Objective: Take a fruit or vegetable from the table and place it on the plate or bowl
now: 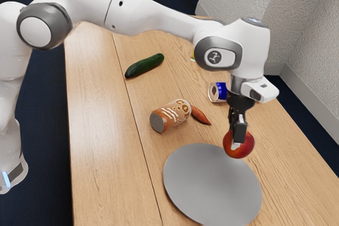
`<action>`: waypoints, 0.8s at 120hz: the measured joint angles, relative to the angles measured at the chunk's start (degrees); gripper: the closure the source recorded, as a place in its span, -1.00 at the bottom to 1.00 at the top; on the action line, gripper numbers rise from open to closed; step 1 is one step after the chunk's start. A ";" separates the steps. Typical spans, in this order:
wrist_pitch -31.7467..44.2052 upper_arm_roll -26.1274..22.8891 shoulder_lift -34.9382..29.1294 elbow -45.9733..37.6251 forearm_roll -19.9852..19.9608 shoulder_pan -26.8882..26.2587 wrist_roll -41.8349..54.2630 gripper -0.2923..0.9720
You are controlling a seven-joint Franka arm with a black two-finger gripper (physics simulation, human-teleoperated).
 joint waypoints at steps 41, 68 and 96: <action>-8.47 -0.65 -2.97 -6.02 -0.97 -0.35 -2.12 0.33; -8.66 -0.70 -2.60 -6.41 -1.33 -0.38 -2.96 0.32; -8.44 -0.43 -2.28 -7.08 -4.41 0.35 -2.78 -0.34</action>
